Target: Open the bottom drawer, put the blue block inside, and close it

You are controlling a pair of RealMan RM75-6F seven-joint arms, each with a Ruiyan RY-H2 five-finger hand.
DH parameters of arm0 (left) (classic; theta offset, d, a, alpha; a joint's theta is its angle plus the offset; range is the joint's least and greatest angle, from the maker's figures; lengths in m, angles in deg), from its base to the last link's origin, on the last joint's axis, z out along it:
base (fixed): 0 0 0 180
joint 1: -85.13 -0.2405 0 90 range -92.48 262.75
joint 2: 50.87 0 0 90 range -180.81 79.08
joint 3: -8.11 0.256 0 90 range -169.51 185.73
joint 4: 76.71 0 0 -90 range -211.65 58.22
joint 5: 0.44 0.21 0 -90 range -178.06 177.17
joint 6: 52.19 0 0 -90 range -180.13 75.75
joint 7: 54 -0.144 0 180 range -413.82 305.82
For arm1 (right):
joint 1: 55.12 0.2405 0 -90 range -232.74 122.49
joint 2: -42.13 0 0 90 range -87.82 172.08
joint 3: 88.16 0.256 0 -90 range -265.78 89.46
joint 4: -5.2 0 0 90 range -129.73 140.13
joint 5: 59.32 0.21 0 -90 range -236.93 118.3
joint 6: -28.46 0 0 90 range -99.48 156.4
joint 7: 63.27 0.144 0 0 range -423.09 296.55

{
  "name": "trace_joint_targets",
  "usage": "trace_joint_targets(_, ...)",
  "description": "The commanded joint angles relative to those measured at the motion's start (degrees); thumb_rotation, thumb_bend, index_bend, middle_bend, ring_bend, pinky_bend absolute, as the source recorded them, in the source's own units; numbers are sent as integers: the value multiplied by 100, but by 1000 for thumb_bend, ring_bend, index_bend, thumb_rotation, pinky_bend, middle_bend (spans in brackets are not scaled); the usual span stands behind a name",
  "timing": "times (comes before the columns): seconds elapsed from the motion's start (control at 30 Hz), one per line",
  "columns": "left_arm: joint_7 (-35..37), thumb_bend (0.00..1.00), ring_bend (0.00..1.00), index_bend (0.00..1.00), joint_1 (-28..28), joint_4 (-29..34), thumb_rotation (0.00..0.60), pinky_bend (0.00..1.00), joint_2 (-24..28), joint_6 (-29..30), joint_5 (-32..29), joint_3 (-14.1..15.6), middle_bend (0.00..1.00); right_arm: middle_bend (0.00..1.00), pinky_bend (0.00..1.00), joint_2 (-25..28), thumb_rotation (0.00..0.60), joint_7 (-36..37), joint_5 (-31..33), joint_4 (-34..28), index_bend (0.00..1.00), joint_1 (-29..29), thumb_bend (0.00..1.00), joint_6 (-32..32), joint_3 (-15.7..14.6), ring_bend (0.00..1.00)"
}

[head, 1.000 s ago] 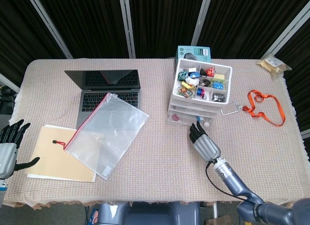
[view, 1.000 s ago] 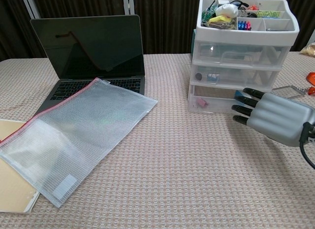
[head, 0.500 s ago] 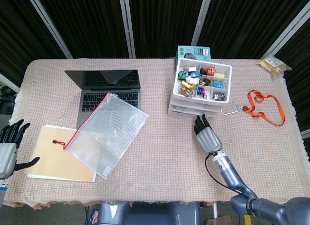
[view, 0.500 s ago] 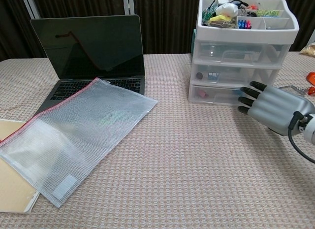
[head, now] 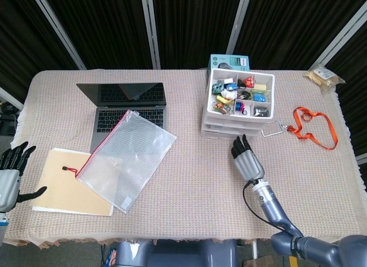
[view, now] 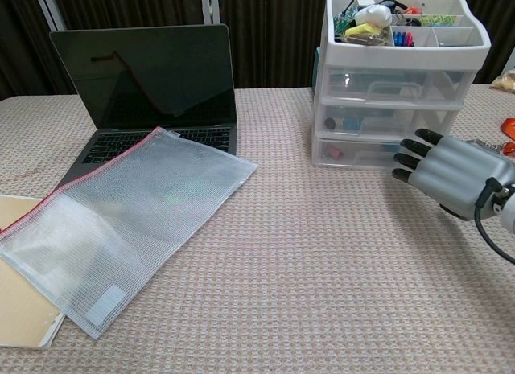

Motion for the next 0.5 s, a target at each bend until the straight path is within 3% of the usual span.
trace_joint_targets(0.03,-2,153,0,90,-4,3,600,0,-1,7,2,2,0,76,58,216,600,45,-167,-326,178,-78,361,193,-107,0)
trace_joint_targets(0.27,-24,153,0,93,-17,-15,600,0,-11,41,24,7,0,76,57,932,600,576,-480,-1338,176,-428,328,838,-235,0)
trace_joint_targets(0.5,-131,153,0,97,-20,-45,600,0,-34,38,24,23,0,76,58,1960,600,2015,-428,-2528,163,-1071,261,1517,-292,0)
